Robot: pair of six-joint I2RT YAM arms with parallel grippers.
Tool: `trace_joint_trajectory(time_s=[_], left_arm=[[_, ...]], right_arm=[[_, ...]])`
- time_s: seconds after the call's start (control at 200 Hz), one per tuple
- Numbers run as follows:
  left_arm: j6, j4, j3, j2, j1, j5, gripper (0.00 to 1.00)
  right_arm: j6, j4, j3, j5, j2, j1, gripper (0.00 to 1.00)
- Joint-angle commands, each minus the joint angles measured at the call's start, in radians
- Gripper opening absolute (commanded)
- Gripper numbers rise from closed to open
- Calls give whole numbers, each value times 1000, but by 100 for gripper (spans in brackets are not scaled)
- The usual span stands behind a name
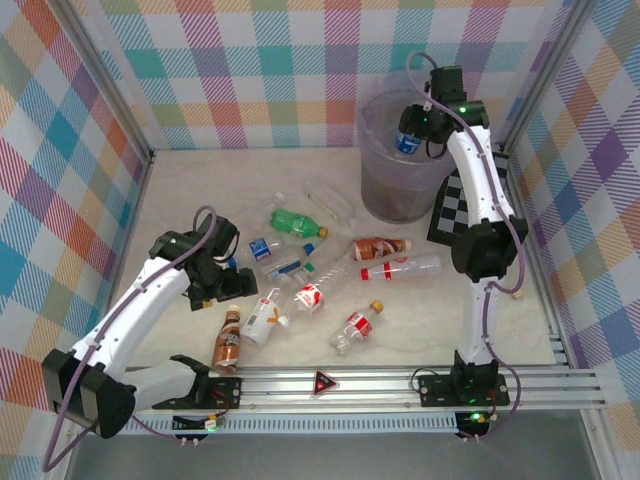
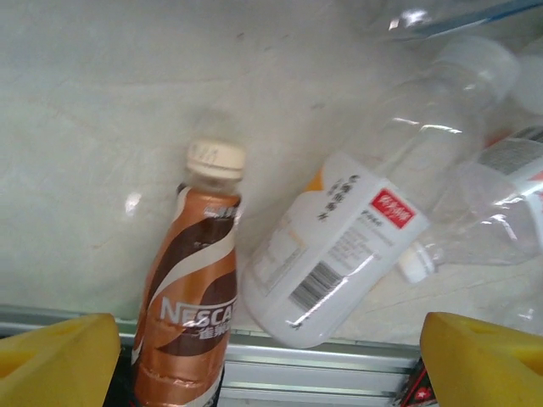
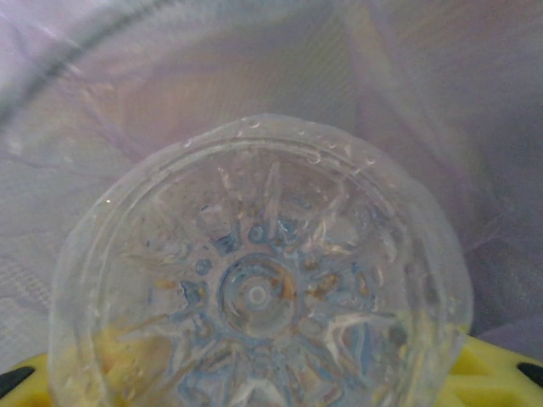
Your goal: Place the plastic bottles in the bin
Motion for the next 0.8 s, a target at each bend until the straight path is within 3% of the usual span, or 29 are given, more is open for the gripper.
trace_joint_trajectory(time_s=[0.0,0.15,0.245,0.415,0.495,0.58,0.795], left_arm=[[-124,-32,-62,-49,1,-44,88],[-183,-13,-140,-80,1,-20,85],[-198,-21,-167,-91,1,-14,85],[-211,20,-229,-132,-11,-56,84],[-223,43,-261,-138,-11,-70,82],[-221,81,-288,-124,-10,-62,82],[-202,164,-284,-54,-11,-67,85]], right_arm=[[-5,-6,13,35,27,-2,55],[14,7,8,28,73,-12,56],[16,7,8,25,76,-12,61],[15,-9,26,-7,72,-18,88],[13,-27,45,-17,71,-22,95],[2,-35,45,-16,55,-22,100],[-14,-47,44,-54,-13,-22,100]])
